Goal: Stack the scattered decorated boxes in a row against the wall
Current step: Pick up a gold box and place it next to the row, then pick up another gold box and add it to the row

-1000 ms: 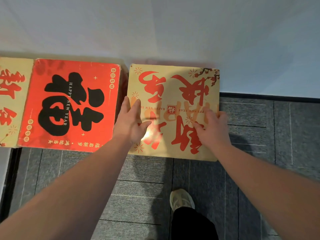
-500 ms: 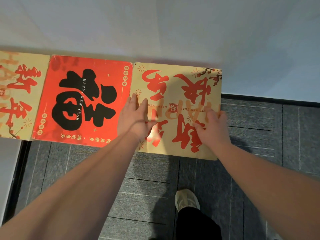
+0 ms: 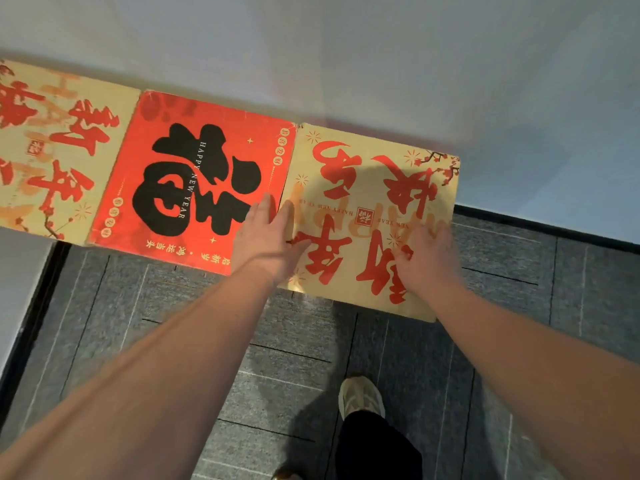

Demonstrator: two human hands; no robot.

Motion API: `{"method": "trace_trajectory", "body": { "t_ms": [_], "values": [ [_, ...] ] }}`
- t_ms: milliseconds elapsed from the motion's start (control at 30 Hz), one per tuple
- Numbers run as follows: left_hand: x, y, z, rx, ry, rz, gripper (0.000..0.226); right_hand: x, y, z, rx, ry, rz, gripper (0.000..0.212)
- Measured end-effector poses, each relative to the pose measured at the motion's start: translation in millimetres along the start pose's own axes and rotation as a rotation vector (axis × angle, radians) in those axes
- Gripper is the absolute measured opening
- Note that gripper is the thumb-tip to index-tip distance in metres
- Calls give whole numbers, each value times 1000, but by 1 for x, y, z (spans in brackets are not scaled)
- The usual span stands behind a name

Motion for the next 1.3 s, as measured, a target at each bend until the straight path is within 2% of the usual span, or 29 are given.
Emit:
{"method": "trace_trajectory", "body": {
  "t_ms": [267, 500, 667, 767, 900, 1167, 1300],
  "values": [
    [-21, -85, 69, -111, 70, 189, 72, 31, -113, 50, -329, -158, 202, 58],
    [24, -225, 194, -393, 55, 316, 70, 131, -234, 131, -581, -290, 469, 60],
    [95, -325, 305, -616, 94, 479, 69, 215, -304, 223, -769, -311, 715, 54],
    [138, -365, 368, -698, 147, 562, 70, 265, -324, 274, -842, -372, 784, 56],
    [204, -408, 471, -791, 157, 666, 69, 342, -340, 355, -896, -360, 938, 63],
    [355, -486, 738, -1050, 193, 931, 67, 542, -346, 596, -1110, -407, 1246, 61],
    [427, -506, 877, -1225, 243, 1046, 68, 640, -340, 734, -1301, -452, 1363, 60]
  ]
}}
Point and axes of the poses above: each hand's wrist, its own z-axis away from the middle knuckle, its own x-axis out of the palm, y = z × x, the point moved 9 cm from there along -z, towards the middle knuckle, and after that the axes turned 13 degrees about -y, right-handed, at the moved point
